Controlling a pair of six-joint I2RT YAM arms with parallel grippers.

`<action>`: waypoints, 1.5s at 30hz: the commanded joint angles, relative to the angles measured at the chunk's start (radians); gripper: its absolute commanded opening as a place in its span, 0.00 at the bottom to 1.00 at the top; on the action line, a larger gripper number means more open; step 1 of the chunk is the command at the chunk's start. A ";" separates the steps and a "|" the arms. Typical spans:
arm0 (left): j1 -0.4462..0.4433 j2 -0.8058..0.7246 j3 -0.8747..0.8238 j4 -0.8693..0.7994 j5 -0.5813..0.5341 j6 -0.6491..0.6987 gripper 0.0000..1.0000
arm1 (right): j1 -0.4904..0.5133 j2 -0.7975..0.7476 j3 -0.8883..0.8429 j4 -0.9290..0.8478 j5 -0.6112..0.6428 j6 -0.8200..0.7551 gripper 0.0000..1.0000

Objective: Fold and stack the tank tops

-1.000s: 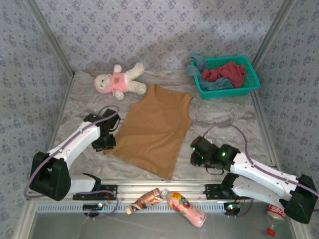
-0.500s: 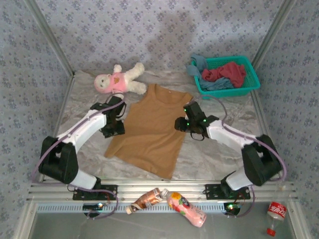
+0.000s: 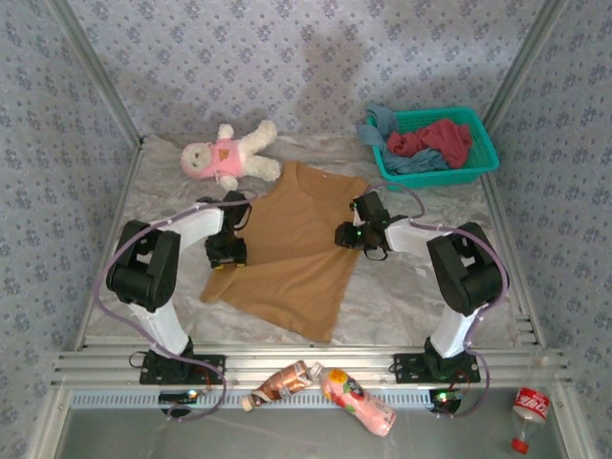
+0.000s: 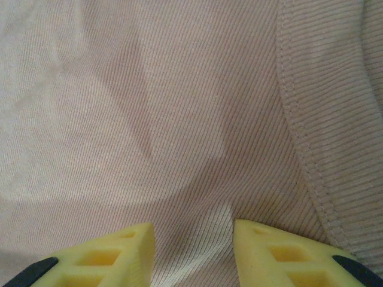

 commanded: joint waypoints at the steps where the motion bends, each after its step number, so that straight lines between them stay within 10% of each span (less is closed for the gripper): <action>1: 0.023 0.079 0.056 -0.030 -0.075 0.092 0.44 | 0.022 -0.012 -0.031 -0.036 -0.016 0.004 0.43; 12: 0.050 0.195 0.251 -0.079 -0.211 0.251 0.45 | 0.087 -0.182 -0.092 -0.098 0.041 0.120 0.48; 21: 0.011 0.041 0.299 -0.173 -0.104 0.198 0.53 | -0.017 -0.261 -0.030 -0.294 0.136 0.059 0.50; 45: -0.702 -0.178 -0.013 0.005 0.204 -0.267 0.51 | -0.032 -0.047 0.016 -0.284 0.120 0.045 0.37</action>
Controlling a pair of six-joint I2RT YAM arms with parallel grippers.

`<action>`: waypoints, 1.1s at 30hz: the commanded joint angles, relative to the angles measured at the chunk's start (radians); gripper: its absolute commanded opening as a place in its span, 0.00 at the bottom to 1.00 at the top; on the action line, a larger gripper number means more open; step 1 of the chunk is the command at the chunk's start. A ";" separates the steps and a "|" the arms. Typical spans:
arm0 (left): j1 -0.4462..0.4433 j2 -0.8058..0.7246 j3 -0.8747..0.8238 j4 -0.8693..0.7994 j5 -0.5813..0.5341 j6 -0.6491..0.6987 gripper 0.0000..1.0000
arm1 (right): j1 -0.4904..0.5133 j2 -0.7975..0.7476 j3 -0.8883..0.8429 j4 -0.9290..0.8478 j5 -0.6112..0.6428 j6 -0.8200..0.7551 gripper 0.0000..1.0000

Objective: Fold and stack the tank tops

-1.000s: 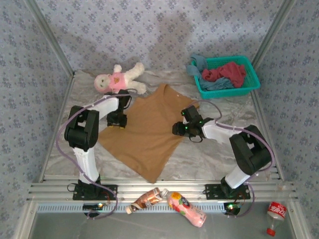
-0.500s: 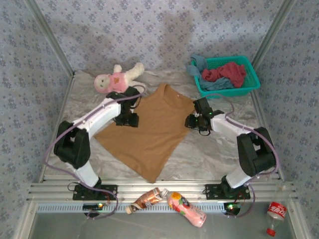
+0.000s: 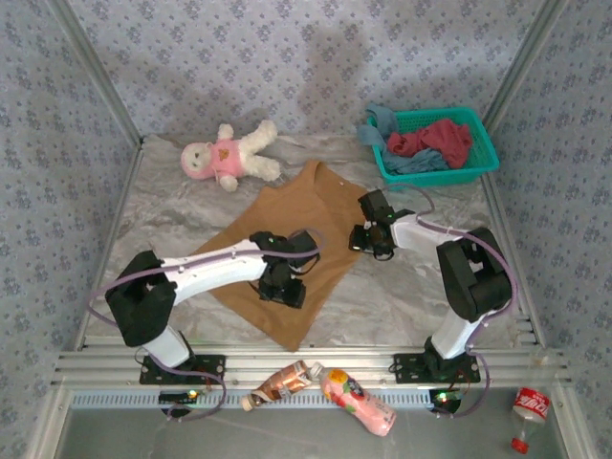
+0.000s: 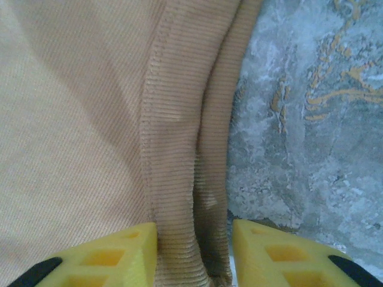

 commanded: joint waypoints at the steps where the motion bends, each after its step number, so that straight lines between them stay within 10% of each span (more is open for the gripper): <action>1: -0.064 0.005 -0.017 0.082 0.045 -0.059 0.51 | -0.008 0.010 -0.025 0.003 -0.004 0.007 0.35; 17: -0.226 0.123 -0.072 0.168 0.027 -0.084 0.40 | -0.036 0.000 -0.071 0.067 -0.049 0.017 0.14; 33: -0.226 0.095 -0.003 0.067 0.018 -0.039 0.00 | -0.046 -0.049 -0.039 0.050 -0.062 0.016 0.05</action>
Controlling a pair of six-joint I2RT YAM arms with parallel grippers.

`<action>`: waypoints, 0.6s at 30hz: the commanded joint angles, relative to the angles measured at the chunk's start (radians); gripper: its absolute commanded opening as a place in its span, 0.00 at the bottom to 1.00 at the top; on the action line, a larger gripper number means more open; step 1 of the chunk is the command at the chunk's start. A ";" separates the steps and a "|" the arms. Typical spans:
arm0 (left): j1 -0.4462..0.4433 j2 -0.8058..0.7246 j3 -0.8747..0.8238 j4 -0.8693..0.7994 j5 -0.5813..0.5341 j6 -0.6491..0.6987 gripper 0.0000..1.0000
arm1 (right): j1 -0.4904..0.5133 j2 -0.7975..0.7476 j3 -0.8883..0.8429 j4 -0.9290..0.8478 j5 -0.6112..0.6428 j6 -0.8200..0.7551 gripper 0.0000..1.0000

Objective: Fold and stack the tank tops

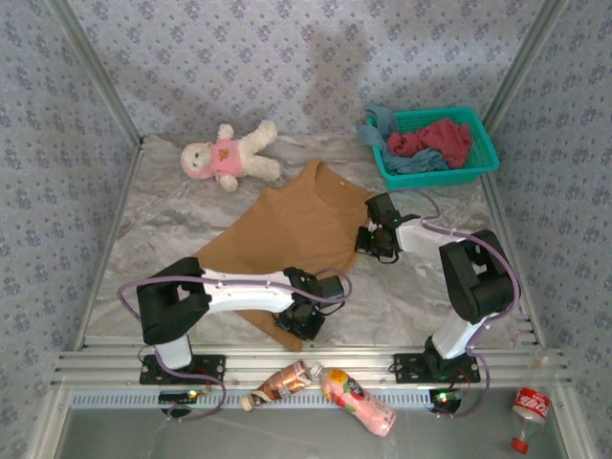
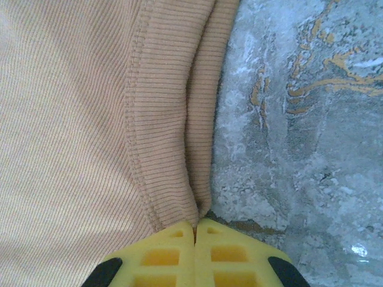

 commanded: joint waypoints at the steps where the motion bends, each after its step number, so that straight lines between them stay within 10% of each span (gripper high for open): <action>1: 0.020 -0.054 0.034 -0.053 0.024 0.020 0.00 | -0.005 -0.029 0.034 -0.032 -0.013 0.010 0.05; 18: 0.308 -0.221 0.016 -0.143 0.201 0.171 0.00 | 0.023 0.107 0.354 -0.215 -0.068 -0.034 0.07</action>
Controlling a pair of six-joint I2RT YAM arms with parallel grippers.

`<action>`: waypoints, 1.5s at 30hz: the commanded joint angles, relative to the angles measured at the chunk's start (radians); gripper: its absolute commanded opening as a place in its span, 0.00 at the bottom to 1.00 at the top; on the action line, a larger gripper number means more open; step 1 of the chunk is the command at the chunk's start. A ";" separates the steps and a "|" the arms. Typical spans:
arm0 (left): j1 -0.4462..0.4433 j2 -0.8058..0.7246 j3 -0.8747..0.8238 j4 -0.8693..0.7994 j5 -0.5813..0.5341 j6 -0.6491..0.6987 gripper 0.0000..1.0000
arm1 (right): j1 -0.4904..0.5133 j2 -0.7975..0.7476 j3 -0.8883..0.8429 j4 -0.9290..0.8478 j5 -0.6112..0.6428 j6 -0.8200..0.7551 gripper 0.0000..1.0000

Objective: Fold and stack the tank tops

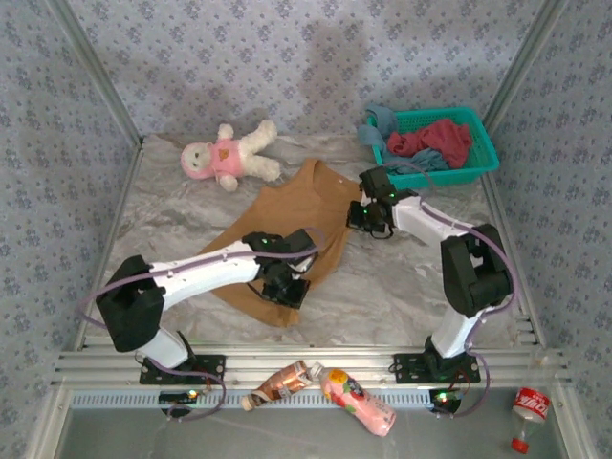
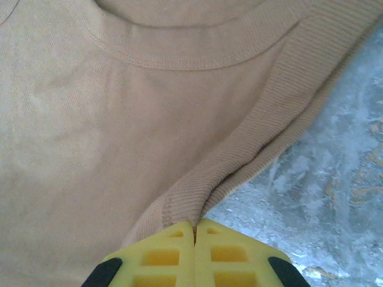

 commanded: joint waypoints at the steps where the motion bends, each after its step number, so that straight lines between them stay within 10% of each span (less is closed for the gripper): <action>1: 0.044 -0.026 -0.015 -0.064 0.056 0.061 0.00 | 0.017 0.054 0.077 -0.073 -0.017 -0.025 0.07; 33: 0.322 0.146 -0.026 -0.092 -0.126 0.267 0.04 | 0.075 0.373 0.351 0.056 -0.008 0.032 0.21; 45: 0.322 0.143 0.053 -0.214 -0.364 0.209 0.36 | 0.023 0.351 0.333 0.162 -0.115 0.026 0.34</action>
